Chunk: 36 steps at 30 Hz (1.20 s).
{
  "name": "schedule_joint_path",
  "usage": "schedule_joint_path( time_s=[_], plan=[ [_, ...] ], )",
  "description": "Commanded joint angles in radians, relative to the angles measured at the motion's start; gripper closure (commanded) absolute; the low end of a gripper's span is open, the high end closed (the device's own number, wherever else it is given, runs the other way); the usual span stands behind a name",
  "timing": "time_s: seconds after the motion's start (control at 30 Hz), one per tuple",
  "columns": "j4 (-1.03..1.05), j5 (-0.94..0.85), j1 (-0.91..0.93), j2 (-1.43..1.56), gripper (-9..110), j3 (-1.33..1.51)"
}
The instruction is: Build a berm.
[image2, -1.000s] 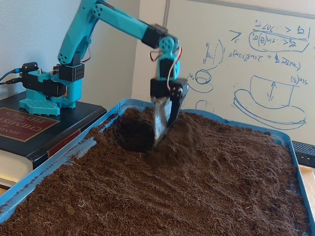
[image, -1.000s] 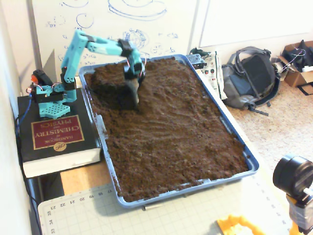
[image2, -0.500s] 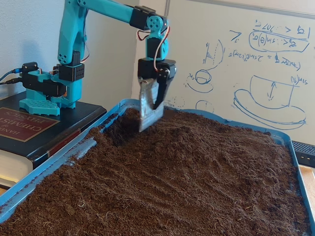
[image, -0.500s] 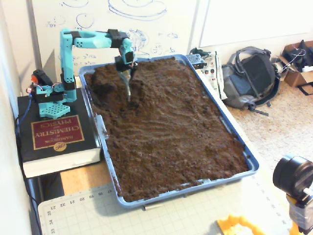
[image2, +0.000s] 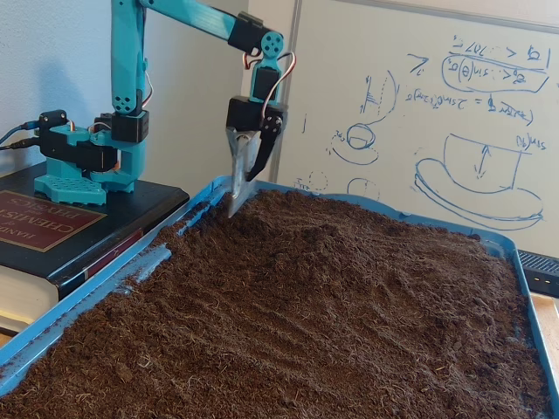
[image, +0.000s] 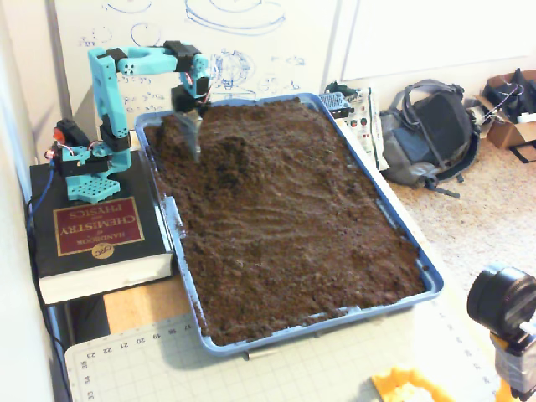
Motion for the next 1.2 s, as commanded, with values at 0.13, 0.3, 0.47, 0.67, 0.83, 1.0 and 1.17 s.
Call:
schedule_joint_path(
  time_s=[0.13,0.3,0.47,0.67,0.83,1.0,1.17],
  plan=[
    [0.002,0.011,-0.074,0.006,101,0.066],
    [-0.035,0.011,-0.121,-0.005,101,0.112],
    [-0.268,0.035,-0.132,-0.006,101,0.181],
    [-0.411,0.063,-0.138,-0.008,101,0.262],
    [-0.411,0.051,-0.149,-0.064,101,0.333],
    [-0.420,0.064,-0.179,-0.133,101,0.318],
    [-0.425,0.066,-0.179,-0.146,101,0.272]
  ],
)
